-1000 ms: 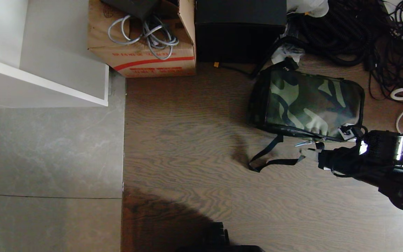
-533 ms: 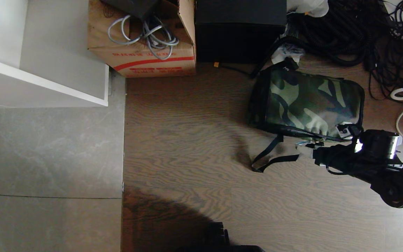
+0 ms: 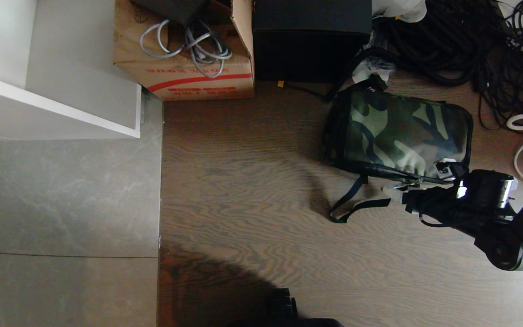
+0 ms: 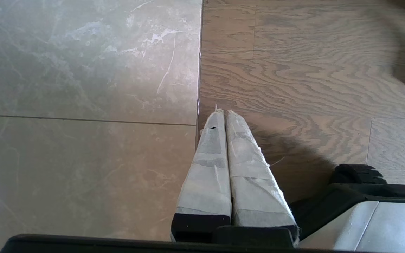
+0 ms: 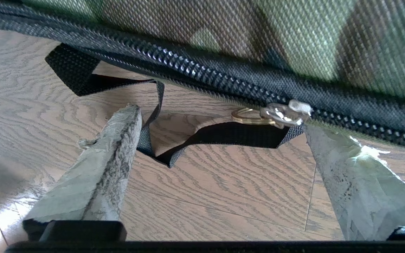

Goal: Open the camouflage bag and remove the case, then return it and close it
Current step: Open the top of the storage box

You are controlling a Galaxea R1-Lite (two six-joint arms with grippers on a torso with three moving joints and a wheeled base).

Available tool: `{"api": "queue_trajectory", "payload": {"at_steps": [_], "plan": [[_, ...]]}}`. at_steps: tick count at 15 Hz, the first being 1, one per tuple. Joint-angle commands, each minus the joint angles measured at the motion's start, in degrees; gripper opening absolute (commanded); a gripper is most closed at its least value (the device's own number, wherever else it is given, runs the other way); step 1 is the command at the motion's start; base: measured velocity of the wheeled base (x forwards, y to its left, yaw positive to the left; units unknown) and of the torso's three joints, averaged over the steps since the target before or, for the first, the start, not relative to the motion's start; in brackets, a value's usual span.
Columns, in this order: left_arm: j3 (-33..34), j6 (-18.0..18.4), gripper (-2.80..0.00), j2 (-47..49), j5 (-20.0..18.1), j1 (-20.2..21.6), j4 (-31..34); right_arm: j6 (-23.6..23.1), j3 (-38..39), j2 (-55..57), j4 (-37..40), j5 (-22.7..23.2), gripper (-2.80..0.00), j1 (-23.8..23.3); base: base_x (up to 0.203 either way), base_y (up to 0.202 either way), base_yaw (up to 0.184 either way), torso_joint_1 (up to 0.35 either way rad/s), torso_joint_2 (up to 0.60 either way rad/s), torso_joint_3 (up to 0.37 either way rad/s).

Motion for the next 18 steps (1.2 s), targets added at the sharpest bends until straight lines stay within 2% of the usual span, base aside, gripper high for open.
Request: {"api": "queue_trajectory", "payload": {"at_steps": [1, 4, 6, 7, 18], "plan": [[0.0, 0.0, -2.80, 0.0, 0.0, 0.0, 0.0, -0.1, 0.2, 1.0, -2.5, 0.1, 0.00, 0.0, 0.000, 0.000, 0.000, 0.000, 0.00, 0.000], [0.0, 0.0, -2.80, 0.0, 0.0, 0.0, 0.0, 0.1, 2.4, 4.3, -13.5, 0.2, 0.00, 0.0, 0.000, 0.000, 0.000, 0.000, 0.00, 0.000], [-0.1, 0.0, -2.80, 0.0, 0.0, 0.0, 0.0, -0.2, 2.7, 4.5, -13.9, 0.0, 0.00, 0.0, 0.000, 0.000, 0.000, 0.000, 0.00, 0.000], [0.0, 0.0, -2.80, 0.0, 0.0, 0.0, 0.0, -0.3, 2.8, 4.5, -13.9, 0.0, -2.80, 0.0, 0.000, 0.000, 0.000, 0.000, 0.00, 0.000], [0.0, 0.0, -2.80, 0.0, 0.0, 0.0, 0.0, -0.9, 2.8, 5.3, -14.1, 0.1, -2.80, 0.0, 0.000, 0.000, 0.000, 0.000, 0.00, 0.000]]}}
